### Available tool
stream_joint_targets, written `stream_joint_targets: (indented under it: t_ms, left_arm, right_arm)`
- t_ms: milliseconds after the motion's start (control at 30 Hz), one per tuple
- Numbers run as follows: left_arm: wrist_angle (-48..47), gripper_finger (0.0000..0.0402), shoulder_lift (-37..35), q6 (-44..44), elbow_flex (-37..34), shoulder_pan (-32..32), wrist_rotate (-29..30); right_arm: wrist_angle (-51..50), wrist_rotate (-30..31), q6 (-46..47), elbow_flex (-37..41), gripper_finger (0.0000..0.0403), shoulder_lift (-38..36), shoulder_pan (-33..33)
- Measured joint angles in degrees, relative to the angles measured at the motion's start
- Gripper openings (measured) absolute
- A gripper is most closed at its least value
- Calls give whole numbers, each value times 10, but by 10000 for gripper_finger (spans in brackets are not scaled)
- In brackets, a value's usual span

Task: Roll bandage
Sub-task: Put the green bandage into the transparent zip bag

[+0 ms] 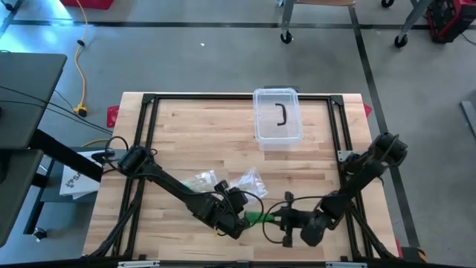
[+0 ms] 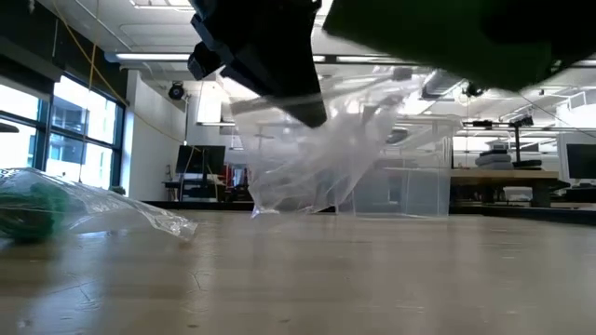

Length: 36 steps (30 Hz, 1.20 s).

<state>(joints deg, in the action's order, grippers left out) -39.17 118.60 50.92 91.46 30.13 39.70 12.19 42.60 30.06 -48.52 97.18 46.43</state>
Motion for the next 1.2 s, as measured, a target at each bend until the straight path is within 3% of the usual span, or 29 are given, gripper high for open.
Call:
stream_joint_targets:
  t_ms: [100, 233, 400, 633, 867, 1200]
  left_arm:
    - [22, 0, 6, 0, 0, -1, -5]
    - [51, 0, 6, -4, 0, -2, -3]
    - [68, 0, 6, -16, 0, -1, -7]
    - [63, 0, 2, -4, 5, 2, 17]
    - [71, 0, 0, -1, 6, 2, 32]
    - [79, 0, 1, -1, 5, -1, 36]
  right_arm:
    - [-135, 46, 51, -53, 38, -18, 6]
    - [-295, 52, 97, -125, 38, -7, -9]
    - [-364, 12, 113, -165, 38, 15, -30]
    - [-468, -16, 212, -163, 38, 18, -34]
    - [-455, -42, 206, -163, 38, 22, -38]
    - [-351, -100, 85, -162, 38, 23, -37]
